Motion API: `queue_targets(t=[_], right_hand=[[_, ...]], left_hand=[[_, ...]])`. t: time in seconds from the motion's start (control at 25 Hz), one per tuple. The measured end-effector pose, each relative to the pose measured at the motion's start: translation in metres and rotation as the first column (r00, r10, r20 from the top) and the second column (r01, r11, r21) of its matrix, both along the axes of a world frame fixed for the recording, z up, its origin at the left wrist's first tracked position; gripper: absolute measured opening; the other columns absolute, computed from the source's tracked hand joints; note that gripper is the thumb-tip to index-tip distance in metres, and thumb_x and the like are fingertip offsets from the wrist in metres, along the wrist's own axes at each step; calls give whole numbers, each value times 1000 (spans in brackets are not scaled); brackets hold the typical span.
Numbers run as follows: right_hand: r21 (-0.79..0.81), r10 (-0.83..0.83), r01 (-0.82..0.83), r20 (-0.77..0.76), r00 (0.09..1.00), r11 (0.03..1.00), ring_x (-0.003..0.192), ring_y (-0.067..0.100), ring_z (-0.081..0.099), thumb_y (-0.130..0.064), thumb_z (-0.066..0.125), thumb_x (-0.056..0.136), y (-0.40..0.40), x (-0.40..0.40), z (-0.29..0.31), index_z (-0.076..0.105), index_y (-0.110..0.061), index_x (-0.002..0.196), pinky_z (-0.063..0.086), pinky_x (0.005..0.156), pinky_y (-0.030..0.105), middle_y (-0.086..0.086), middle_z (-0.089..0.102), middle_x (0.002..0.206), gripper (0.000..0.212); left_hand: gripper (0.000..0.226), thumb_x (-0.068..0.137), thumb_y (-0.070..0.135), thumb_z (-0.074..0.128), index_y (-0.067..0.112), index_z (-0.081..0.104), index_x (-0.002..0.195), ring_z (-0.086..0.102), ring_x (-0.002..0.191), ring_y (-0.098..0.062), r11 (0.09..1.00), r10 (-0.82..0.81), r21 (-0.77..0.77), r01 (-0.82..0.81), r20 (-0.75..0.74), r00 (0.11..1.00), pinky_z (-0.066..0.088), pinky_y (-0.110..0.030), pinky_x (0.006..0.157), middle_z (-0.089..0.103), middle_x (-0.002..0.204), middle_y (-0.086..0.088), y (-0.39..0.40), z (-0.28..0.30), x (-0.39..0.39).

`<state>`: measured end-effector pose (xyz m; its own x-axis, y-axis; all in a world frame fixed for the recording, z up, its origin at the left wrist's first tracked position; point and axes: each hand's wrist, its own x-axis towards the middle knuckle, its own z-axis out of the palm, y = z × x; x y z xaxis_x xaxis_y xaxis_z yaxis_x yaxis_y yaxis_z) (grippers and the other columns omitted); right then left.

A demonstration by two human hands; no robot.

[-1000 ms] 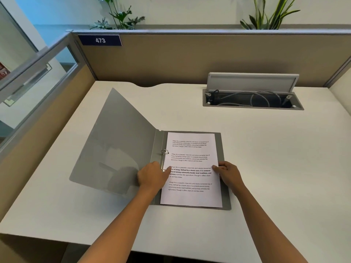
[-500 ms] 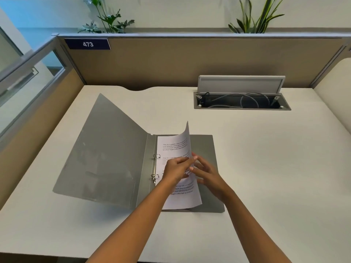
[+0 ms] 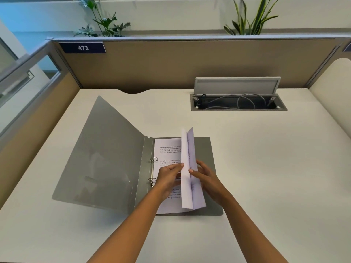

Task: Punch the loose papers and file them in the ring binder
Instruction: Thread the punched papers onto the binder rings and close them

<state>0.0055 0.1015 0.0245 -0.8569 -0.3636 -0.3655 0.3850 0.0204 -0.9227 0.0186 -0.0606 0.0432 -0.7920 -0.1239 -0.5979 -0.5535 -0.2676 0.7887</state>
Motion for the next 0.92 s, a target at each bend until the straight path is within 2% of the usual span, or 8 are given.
queue_targets(t=[0.16,0.24,0.4,0.48,0.56,0.68,0.84,0.92], right_hand=[[126,-48,46,7,999,991,95,23,74,-45,69,85,7,-2,-10,57,-31,126,61,81,39,-3,71,118,45],[110,-99,94,39,994,989,92,21,75,-32,67,92,12,-2,-19,63,-23,122,61,79,37,-1,75,113,32],[155,-185,174,62,981,972,92,23,76,-21,66,93,17,-2,-35,67,-14,120,61,80,38,4,76,111,28],[188,-196,186,34,980,964,88,20,76,-19,67,92,15,-1,-36,69,-15,117,61,76,34,1,77,107,26],[208,-198,193,5,980,959,85,17,76,-17,67,92,14,0,-34,70,-17,115,59,69,27,-2,77,105,24],[234,-194,189,-1,981,954,86,19,76,-18,67,92,13,1,-33,69,-16,115,60,70,29,0,77,106,23],[232,-211,203,10,977,951,80,15,76,-15,68,91,14,2,-30,71,-15,111,58,62,22,-1,77,101,20],[231,-208,200,12,978,952,80,15,76,-14,69,90,14,2,-28,71,-14,110,57,61,21,0,78,101,21]], left_hand=[[13,91,14,69,5,75,98,73,82,-22,990,10,-139,-6,25,1000,60,-37,78,77,96,-10,-13,-2,-5],[10,89,13,72,5,75,94,71,76,-18,981,26,-191,-23,12,1000,60,-34,74,77,93,-8,-23,6,-7],[15,78,13,83,5,73,86,69,64,-13,949,78,-303,-82,-27,997,54,-22,54,75,83,-6,-54,26,-7],[18,72,15,87,9,70,75,66,62,-18,905,123,-404,-136,-57,991,54,-27,57,73,77,-7,-75,38,-6],[22,76,21,85,15,65,69,64,69,-23,785,138,-600,-154,-72,988,54,-35,68,69,75,-6,-100,53,-5],[20,85,26,75,11,63,76,63,77,-31,538,126,-832,-136,-79,989,49,-35,70,67,79,-9,-133,81,6],[14,95,23,62,12,57,88,57,77,-31,260,129,-953,-153,-122,984,48,-37,68,62,84,-9,-151,105,24],[12,97,22,60,13,54,91,57,78,-31,210,84,-970,-122,-106,991,50,-39,69,65,90,-12,-154,108,28]])
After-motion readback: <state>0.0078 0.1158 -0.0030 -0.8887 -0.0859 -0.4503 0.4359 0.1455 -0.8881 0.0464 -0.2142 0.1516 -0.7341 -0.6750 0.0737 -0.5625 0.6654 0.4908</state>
